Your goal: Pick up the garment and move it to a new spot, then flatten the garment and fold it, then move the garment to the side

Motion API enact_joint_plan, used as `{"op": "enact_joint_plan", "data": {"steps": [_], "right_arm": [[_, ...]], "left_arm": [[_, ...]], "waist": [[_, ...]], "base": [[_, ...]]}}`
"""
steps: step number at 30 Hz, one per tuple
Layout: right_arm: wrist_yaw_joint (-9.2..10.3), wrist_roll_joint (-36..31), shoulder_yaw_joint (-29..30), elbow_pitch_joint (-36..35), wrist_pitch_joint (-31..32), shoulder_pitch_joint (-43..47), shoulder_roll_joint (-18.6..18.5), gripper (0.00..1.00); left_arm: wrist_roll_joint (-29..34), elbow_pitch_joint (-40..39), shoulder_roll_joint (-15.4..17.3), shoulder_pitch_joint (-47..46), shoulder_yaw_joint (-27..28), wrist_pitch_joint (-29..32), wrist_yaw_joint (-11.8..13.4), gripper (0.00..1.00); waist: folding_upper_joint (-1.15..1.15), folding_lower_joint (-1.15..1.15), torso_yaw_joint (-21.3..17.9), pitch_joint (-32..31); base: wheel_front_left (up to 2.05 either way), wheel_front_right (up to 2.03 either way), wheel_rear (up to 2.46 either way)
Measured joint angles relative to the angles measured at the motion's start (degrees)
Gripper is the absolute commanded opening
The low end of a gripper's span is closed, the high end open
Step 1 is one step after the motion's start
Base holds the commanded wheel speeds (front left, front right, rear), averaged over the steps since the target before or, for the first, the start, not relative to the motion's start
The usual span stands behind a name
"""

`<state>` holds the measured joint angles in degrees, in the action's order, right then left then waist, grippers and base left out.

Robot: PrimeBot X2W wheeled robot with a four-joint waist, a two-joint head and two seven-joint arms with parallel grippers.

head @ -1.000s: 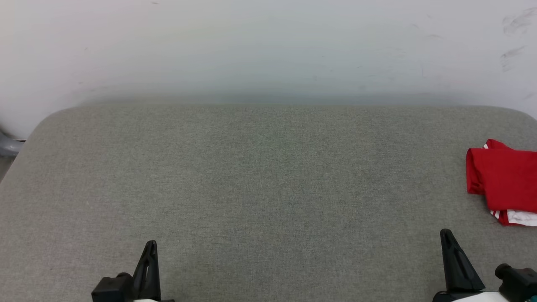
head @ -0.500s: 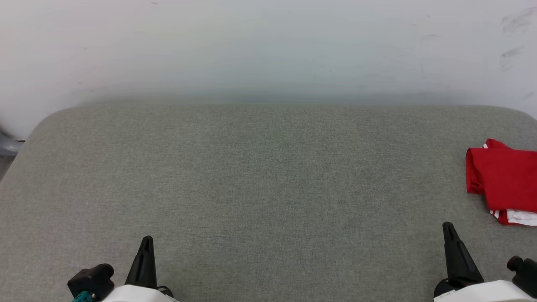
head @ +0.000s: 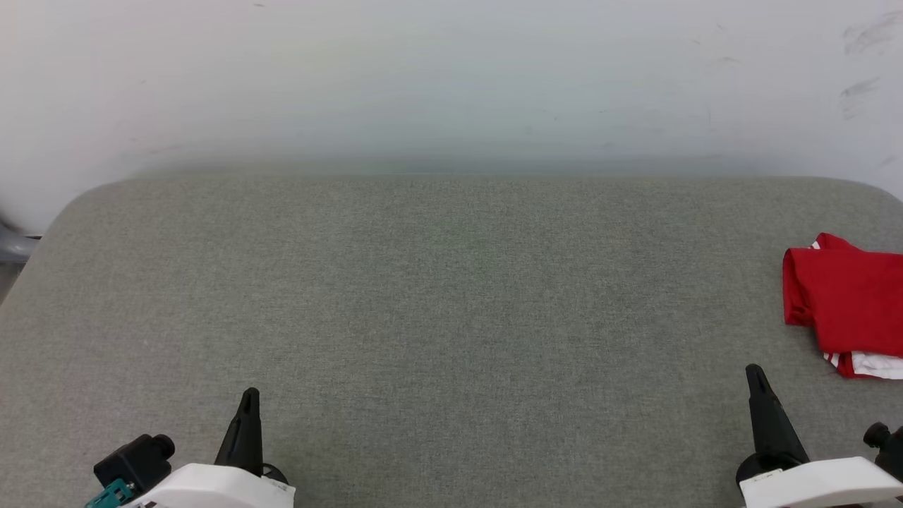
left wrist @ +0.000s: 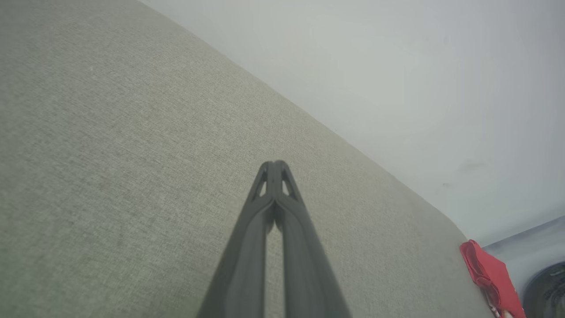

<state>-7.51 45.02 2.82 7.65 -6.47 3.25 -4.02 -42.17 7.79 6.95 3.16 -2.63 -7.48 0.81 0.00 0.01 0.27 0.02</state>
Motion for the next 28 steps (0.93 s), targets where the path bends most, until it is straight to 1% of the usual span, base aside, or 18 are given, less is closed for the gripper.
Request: {"op": "enact_joint_plan", "data": {"steps": [13,28], "right_arm": [[0.00,9.9,0.2,1.3,2.2,-1.9,-0.1,0.00],[0.00,19.6,0.6,2.5,4.5,-3.4,-0.1,0.00]], "left_arm": [[-10.5,1.2,-0.3,-1.4,1.2,2.3,-1.6,0.00],[-20.9,2.4,-0.7,-3.5,2.7,4.7,-3.3,0.00]], "waist": [[0.00,0.00,0.0,0.0],[0.00,0.00,-0.1,0.1]], "base": [[0.00,0.00,0.00],[0.00,0.00,0.00]]}}
